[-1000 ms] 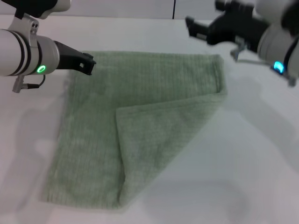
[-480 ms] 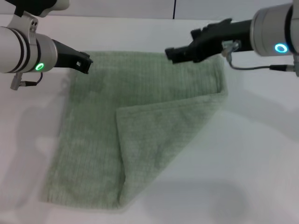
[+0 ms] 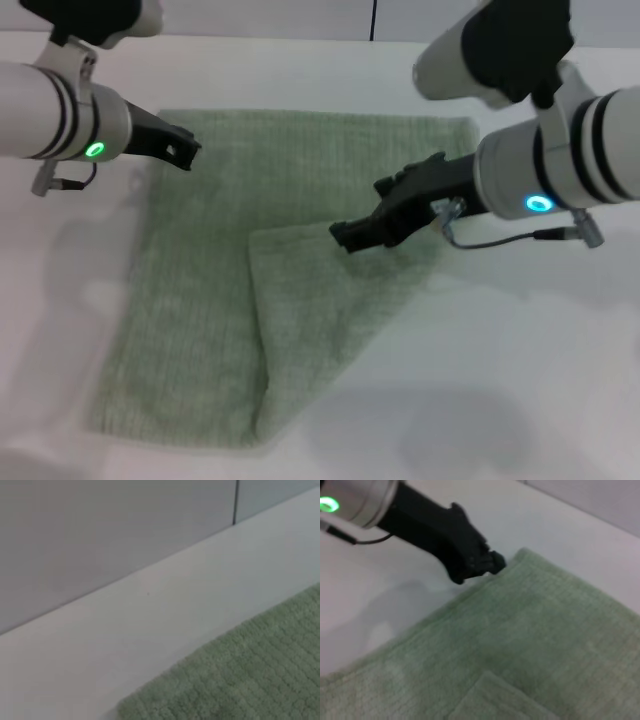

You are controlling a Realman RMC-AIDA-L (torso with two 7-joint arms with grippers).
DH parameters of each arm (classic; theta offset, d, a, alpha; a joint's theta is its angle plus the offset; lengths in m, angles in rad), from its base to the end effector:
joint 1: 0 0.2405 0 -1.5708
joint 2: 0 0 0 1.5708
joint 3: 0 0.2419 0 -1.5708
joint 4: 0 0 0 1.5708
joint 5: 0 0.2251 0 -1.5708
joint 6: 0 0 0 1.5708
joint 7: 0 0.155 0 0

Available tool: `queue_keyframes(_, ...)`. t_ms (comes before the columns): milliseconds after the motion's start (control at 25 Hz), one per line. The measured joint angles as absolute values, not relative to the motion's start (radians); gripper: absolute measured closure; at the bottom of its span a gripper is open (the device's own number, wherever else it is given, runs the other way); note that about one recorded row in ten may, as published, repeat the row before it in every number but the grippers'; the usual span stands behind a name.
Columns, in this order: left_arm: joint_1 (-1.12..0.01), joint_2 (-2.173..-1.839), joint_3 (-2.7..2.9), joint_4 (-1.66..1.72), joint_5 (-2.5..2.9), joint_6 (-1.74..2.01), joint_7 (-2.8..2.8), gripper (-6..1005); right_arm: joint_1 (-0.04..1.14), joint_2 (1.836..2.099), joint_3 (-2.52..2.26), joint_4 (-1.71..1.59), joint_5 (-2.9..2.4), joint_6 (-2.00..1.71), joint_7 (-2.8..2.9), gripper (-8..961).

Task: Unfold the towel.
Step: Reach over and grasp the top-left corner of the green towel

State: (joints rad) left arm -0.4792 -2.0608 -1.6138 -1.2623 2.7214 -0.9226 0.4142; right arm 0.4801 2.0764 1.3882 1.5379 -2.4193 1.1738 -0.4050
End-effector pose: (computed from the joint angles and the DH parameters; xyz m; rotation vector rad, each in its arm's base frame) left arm -0.2080 0.4138 -0.0037 -2.1921 -0.8072 0.2089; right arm 0.0964 0.3428 -0.0591 -2.6548 0.7176 -0.0699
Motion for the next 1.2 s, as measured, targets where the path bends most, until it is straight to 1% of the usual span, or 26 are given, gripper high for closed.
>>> queue_keyframes(40,-0.498,-2.06,-1.617,-1.235,2.722,-0.923,0.415,996,0.479,2.076,1.379,1.535,-2.418,1.166,-0.407,169)
queue_keyframes(120,-0.498,-2.06,-1.617,-1.235,2.722,-0.923,0.415,996,0.478,2.077,1.365,1.531,-2.415,1.151,-0.407,168)
queue_keyframes(160,-0.527,-2.059,-1.626,-1.185,2.723,-0.923,0.415,995,0.478,2.077,1.36,1.53,-2.415,1.144,-0.407,168)
queue_keyframes(240,-0.542,-2.06,-1.63,-1.158,2.723,-0.919,0.417,995,0.475,2.077,1.353,1.529,-2.414,1.13,-0.407,168)
queue_keyframes(440,-0.559,-2.059,-1.635,-1.133,2.723,-0.923,0.418,995,0.477,2.077,1.336,1.497,-2.415,1.06,-0.407,169)
queue_keyframes(640,-0.562,-2.06,-1.637,-1.132,2.723,-0.941,0.419,994,0.507,2.078,1.29,1.426,-2.414,0.983,-0.408,169)
queue_keyframes(960,-0.573,-2.06,-1.641,-1.112,2.734,-0.95,0.412,993,0.533,2.08,1.246,1.398,-2.416,0.941,-0.408,168)
queue_keyframes(1200,-0.603,-2.06,-1.67,-1.05,2.75,-0.946,0.411,992,0.545,2.08,1.236,1.391,-2.417,0.934,-0.417,168)
